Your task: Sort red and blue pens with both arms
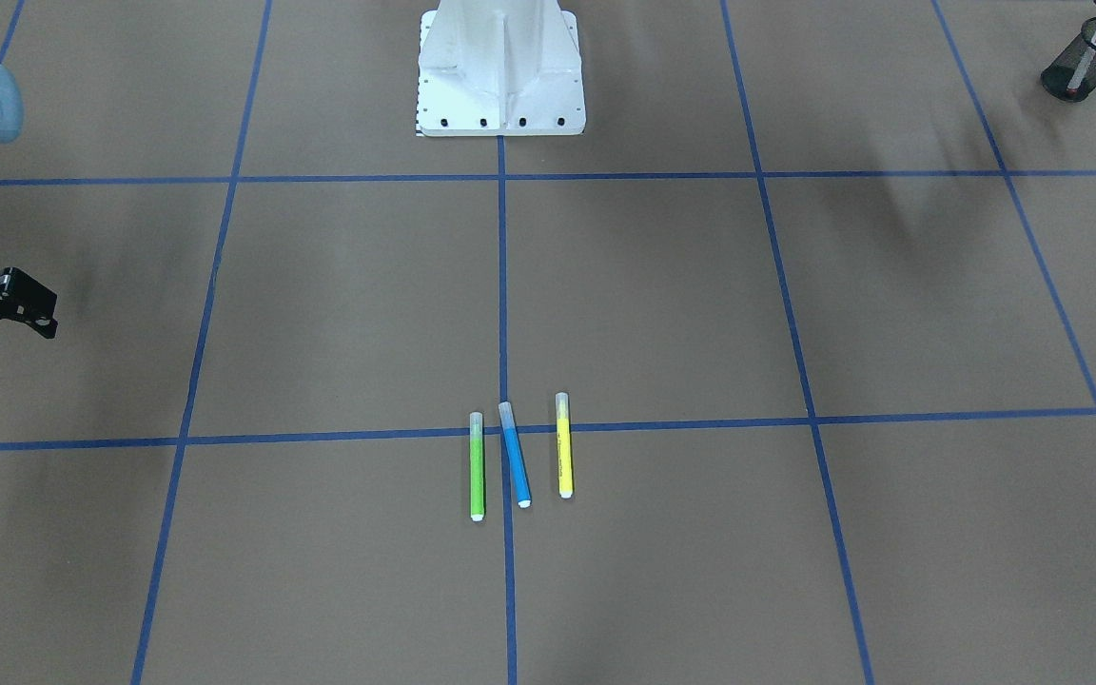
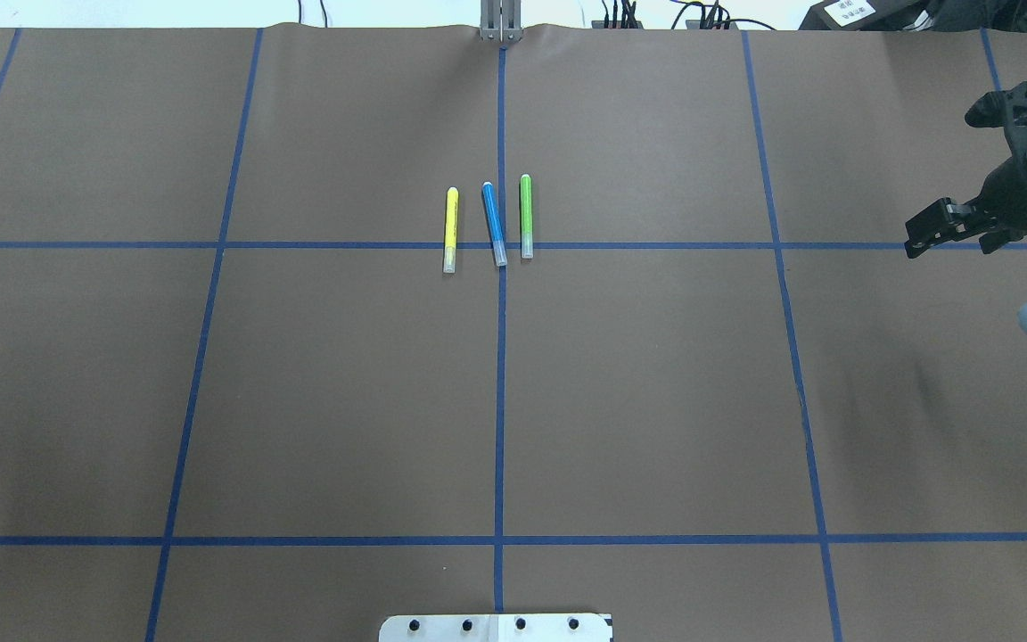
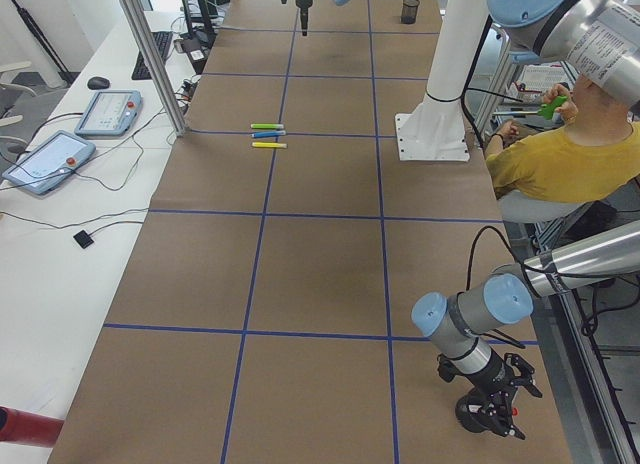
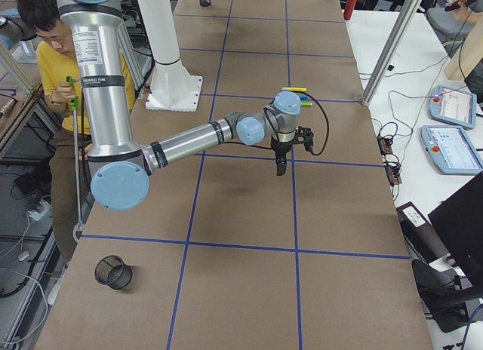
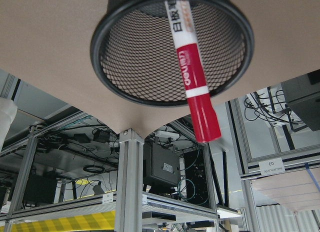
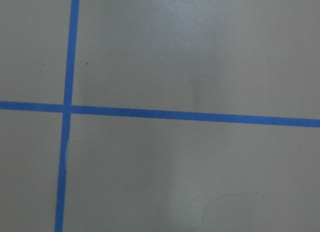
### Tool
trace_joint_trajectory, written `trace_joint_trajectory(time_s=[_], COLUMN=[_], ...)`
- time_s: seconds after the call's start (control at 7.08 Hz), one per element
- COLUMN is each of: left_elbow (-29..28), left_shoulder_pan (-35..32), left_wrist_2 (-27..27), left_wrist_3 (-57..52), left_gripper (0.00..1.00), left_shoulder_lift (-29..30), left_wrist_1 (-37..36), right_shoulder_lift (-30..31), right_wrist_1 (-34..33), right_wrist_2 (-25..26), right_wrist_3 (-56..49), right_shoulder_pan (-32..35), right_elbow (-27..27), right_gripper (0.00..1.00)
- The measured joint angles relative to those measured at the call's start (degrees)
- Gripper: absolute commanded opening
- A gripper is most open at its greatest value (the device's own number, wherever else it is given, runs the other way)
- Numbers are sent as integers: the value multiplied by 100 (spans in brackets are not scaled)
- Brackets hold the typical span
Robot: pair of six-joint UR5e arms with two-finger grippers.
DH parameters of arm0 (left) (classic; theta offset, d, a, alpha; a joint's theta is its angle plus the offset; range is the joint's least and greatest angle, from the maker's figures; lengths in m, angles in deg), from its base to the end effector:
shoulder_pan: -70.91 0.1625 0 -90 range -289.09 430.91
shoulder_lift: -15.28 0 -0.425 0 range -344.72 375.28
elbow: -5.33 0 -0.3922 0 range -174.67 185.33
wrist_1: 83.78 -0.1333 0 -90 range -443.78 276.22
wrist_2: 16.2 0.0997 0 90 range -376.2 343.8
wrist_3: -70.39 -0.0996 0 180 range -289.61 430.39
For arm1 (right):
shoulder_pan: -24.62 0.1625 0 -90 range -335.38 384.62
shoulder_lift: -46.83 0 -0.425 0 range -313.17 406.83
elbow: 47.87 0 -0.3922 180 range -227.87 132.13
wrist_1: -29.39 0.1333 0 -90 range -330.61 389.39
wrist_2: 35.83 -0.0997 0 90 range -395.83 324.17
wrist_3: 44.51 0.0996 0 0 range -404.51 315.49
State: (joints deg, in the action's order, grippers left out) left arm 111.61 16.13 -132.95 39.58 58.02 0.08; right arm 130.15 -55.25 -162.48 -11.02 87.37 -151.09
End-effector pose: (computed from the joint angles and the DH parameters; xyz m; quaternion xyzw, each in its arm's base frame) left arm -0.0435 -0.0918 0.7839 -0.3179 0.2072 0.4408 0.8135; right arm -0.1827 -0.5161 0.4808 0.0240 -0.3696 -0.0182 0.9287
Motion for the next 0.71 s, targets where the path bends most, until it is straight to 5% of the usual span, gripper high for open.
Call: trace_joint_trajectory(time_s=[0.42,0.71], left_elbow=[358,1055], left_shoulder_pan=[-64,-391], left_wrist_2=[-280,-408], left_wrist_3=[-115,-120], left_gripper=[100,100], left_shoulder_lift=[62,215], left_wrist_1=[-114,-867], right_shoulder_lift=[-5,-14], right_wrist_1=[0,2], right_wrist_2=[0,0], right_wrist_3=[0,0], right_shoulder_pan=[0,0], right_elbow=[-7,-8], right_gripper=[100,100])
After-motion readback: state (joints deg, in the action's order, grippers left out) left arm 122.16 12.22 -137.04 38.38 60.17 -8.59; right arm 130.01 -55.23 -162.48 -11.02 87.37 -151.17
